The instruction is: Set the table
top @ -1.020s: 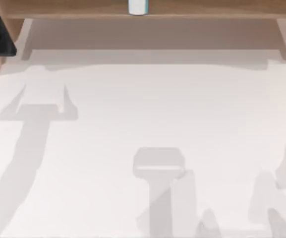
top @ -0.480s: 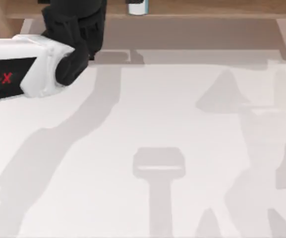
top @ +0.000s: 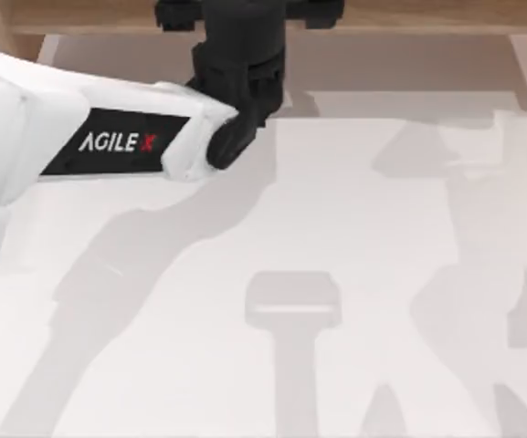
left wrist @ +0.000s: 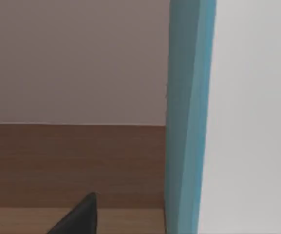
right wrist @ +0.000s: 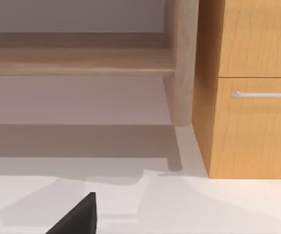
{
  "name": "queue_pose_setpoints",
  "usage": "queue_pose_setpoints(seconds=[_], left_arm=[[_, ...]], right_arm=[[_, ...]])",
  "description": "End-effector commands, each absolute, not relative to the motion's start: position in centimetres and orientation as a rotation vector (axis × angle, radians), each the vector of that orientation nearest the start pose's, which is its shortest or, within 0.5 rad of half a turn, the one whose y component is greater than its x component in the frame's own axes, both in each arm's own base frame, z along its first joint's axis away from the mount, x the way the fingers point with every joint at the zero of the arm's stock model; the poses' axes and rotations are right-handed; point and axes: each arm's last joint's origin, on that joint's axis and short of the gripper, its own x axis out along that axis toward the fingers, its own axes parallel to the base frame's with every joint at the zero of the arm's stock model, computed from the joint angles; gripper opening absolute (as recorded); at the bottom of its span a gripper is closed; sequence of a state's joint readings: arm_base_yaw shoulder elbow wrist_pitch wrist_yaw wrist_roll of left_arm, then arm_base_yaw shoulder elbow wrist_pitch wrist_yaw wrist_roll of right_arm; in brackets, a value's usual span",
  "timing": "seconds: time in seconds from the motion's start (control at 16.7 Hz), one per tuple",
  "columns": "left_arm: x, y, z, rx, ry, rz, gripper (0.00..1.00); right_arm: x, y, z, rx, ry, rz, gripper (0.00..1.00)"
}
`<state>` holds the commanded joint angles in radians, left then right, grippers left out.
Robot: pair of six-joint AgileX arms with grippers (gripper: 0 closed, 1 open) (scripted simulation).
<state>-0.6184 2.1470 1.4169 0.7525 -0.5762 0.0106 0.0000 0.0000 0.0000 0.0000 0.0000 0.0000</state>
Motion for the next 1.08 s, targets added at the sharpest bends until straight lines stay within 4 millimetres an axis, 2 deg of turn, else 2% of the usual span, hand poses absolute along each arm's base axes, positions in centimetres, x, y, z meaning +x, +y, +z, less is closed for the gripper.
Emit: queue_pose_setpoints(seconds=[0.3,0.66,0.9,1.08], left_arm=[[41.0,-26.1,20.3,-0.011,-0.008,-0.015,1.00],[42.8,-26.4,20.4,-0.013,-0.011,-0.017,1.00],[42.8,-26.4,20.4,-0.013,-0.011,-0.017,1.00],[42.8,-26.4,20.4,-0.013,-0.011,-0.017,0.77]], right_arm=[[10.6,-0.1,16.0,0.000,0.000,0.000,1.00],[10.6,-0.1,16.0,0.000,0.000,0.000,1.00],[10.6,-0.1,16.0,0.000,0.000,0.000,1.00],[10.6,-0.1,16.0,0.000,0.000,0.000,1.00]])
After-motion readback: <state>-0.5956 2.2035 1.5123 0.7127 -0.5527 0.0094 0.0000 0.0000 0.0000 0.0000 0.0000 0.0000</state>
